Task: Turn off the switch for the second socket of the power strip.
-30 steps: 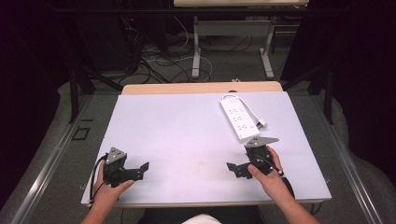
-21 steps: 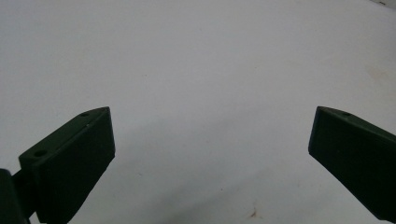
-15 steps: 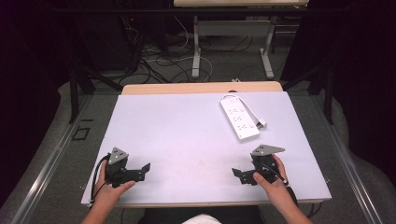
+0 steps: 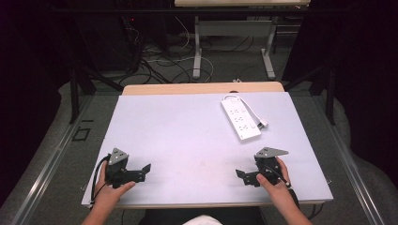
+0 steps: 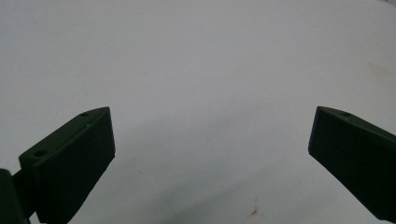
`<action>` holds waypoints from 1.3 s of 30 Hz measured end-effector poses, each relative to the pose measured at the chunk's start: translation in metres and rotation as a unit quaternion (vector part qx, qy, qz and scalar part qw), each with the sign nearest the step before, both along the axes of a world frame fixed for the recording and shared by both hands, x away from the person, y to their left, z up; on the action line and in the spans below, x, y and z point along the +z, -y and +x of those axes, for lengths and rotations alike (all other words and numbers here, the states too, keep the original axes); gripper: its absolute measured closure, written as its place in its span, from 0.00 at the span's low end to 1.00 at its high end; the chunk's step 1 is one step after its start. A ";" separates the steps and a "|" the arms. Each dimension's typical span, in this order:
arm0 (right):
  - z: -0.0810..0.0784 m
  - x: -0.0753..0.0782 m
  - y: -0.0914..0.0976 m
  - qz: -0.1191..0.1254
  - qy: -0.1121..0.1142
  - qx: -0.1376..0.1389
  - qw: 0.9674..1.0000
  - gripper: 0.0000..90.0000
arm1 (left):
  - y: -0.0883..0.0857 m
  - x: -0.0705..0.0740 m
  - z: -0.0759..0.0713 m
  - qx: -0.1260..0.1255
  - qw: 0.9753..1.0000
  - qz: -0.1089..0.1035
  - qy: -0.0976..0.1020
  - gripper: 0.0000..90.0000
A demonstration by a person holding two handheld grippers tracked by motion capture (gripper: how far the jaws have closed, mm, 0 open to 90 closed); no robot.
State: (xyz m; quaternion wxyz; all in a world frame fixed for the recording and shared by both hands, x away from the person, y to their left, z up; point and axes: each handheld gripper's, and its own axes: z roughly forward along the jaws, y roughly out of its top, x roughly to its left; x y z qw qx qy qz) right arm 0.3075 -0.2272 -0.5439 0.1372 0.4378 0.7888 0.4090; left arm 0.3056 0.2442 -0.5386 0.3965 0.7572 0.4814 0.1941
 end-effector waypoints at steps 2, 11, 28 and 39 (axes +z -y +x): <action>0.000 -0.001 0.001 0.001 -0.002 -0.002 1.000 0.05 | 0.000 0.000 0.000 -0.001 1.000 0.001 0.000 0.01; 0.003 -0.005 0.009 0.001 -0.002 -0.014 1.000 0.06 | -0.001 0.000 0.000 0.001 1.000 0.004 0.002 0.01; 0.004 -0.008 0.011 -0.003 -0.006 -0.018 1.000 0.07 | 0.000 -0.001 0.001 0.005 1.000 0.000 0.003 0.01; 0.003 -0.009 0.010 -0.002 -0.006 -0.018 1.000 0.07 | -0.001 0.000 0.001 0.003 1.000 0.004 0.007 0.01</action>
